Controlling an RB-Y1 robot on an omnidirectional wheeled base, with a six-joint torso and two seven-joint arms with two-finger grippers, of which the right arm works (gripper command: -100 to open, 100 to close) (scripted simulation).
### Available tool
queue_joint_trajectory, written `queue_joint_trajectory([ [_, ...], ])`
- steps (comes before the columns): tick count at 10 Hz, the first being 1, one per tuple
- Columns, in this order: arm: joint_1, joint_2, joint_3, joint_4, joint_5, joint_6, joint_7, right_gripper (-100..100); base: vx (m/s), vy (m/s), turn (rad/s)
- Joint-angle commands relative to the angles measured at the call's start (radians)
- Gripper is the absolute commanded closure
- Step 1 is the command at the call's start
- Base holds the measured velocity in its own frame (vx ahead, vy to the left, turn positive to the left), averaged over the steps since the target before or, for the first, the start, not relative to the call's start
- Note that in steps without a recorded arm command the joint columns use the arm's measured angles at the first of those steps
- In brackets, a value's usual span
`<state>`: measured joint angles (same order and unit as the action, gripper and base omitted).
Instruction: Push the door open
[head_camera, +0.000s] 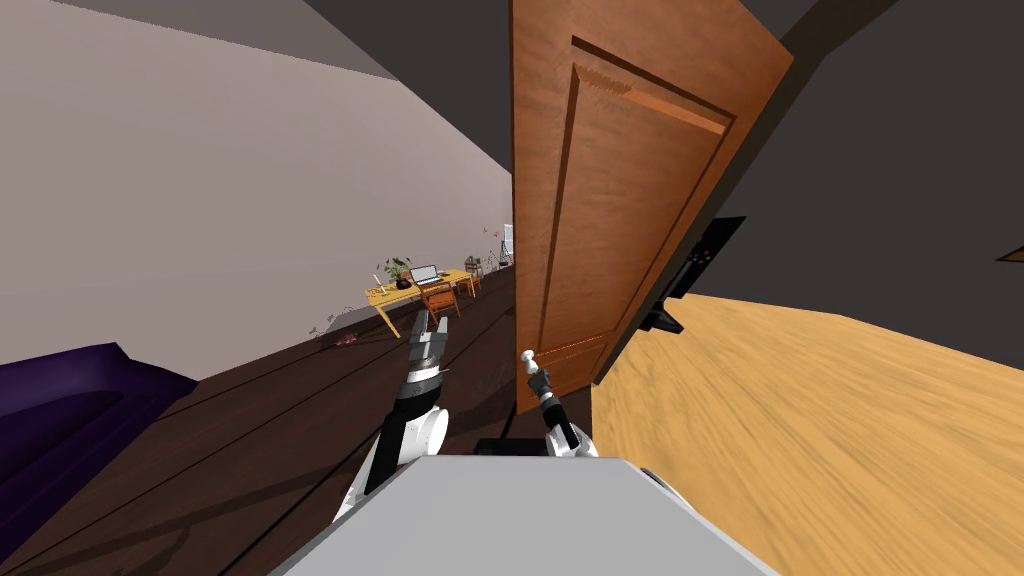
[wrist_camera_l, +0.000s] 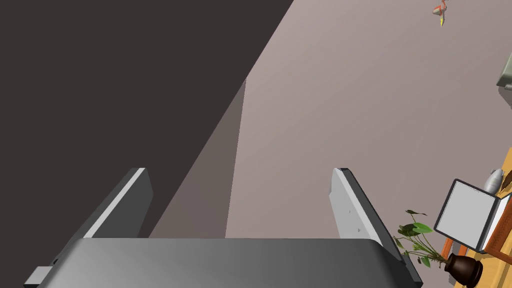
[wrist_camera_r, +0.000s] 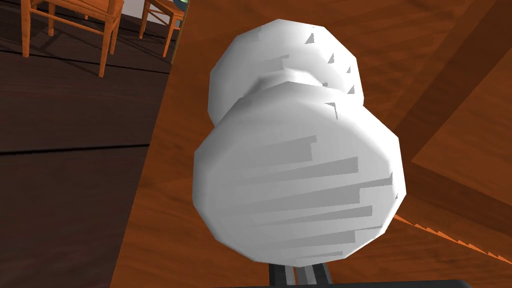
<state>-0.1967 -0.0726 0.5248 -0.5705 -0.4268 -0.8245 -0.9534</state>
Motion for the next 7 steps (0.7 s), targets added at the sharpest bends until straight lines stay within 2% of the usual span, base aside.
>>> queue_joint_trajectory([
  [1,0.005,-0.001,0.016,-0.013,-0.021,-0.002,-0.038,-100,-0.045,-0.052,-0.019],
  [7,0.020,0.012,0.061,-0.047,-0.077,-0.007,-0.141,-100,-0.105,-0.058,-0.004],
])
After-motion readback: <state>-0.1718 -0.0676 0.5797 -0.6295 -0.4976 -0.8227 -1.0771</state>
